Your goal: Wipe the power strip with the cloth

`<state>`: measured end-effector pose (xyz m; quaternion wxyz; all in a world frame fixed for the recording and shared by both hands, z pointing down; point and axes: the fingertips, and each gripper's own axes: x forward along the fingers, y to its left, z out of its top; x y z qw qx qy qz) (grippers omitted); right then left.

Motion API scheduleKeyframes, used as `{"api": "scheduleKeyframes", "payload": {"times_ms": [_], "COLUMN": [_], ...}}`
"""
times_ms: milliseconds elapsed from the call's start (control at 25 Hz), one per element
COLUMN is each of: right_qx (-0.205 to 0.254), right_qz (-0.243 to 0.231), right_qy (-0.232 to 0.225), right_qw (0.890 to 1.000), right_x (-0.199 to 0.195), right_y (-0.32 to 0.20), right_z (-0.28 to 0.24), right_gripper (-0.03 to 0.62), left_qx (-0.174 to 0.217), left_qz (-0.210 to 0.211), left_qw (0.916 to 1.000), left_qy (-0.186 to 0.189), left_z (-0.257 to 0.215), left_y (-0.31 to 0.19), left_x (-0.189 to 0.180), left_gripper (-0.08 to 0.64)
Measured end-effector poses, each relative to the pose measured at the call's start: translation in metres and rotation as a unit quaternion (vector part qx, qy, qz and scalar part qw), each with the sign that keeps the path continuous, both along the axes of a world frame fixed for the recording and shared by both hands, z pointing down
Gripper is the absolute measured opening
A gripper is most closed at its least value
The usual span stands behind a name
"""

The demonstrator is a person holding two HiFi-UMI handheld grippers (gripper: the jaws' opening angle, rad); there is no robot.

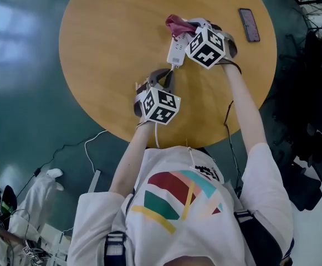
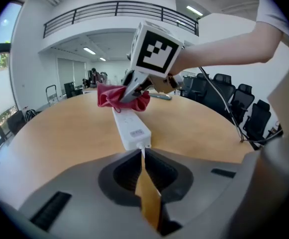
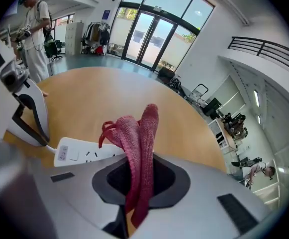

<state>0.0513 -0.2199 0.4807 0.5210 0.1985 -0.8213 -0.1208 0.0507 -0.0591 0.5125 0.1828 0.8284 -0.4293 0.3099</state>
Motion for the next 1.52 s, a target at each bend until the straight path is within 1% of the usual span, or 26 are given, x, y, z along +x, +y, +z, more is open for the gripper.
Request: {"api": "scheduleKeyframes", "payload": {"times_ms": [80,200,280,440,520,600,720,880,960,1080,1200,1320,1520], "right_qx": [0.002,0.002,0.0,-0.024,-0.03,-0.027,-0.007,0.013,0.005,-0.043,-0.086,-0.106,-0.128], "right_qz": [0.013,0.049,0.066,0.083,0.084,0.074,0.039,-0.015,-0.045,-0.076,-0.082,-0.074,-0.074], "right_qy": [0.01,0.011,0.015,0.011,0.017,0.032,0.061,0.105,0.113,0.088,0.058,0.041,0.031], "right_qw": [1.0,0.999,0.998,0.996,0.996,0.996,0.997,0.994,0.993,0.992,0.991,0.991,0.989], "right_x": [-0.004,-0.004,-0.001,0.0,0.001,-0.001,-0.007,-0.016,-0.022,-0.031,-0.032,-0.033,-0.044], "right_y": [-0.002,-0.015,-0.028,-0.047,-0.053,-0.054,-0.041,-0.008,0.017,0.064,0.102,0.118,0.134], "right_z": [0.005,0.006,0.007,0.015,0.019,0.021,0.02,0.027,0.029,0.029,0.029,0.03,0.034], "right_gripper": [0.04,0.04,0.04,0.04,0.04,0.04,0.04,0.04,0.04,0.04,0.04,0.04,0.04], "left_qx": [-0.009,-0.001,-0.013,-0.065,-0.074,-0.071,-0.068,-0.075,-0.078,-0.078,-0.076,-0.074,-0.075], "left_qz": [0.024,0.053,0.055,0.046,0.044,0.043,0.042,0.04,0.041,0.038,0.041,0.045,0.042], "left_qw": [0.9996,0.9981,0.9981,0.9968,0.9963,0.9965,0.9967,0.9963,0.9961,0.9961,0.996,0.9959,0.9961], "left_qy": [-0.013,-0.031,-0.026,0.007,0.008,0.0,-0.009,-0.009,-0.011,-0.016,-0.024,-0.025,-0.018], "left_z": [0.009,0.013,0.016,0.02,0.021,0.021,0.021,0.022,0.022,0.023,0.022,0.024,0.024], "left_y": [0.002,0.002,0.001,-0.002,-0.003,-0.003,-0.002,-0.002,-0.002,-0.003,-0.003,-0.005,-0.008], "left_x": [-0.004,-0.009,-0.01,-0.011,-0.01,-0.011,-0.012,-0.011,-0.01,-0.009,-0.007,-0.007,-0.014], "left_gripper": [0.034,0.034,0.031,0.029,0.029,0.029,0.029,0.029,0.029,0.029,0.029,0.029,0.029]}}
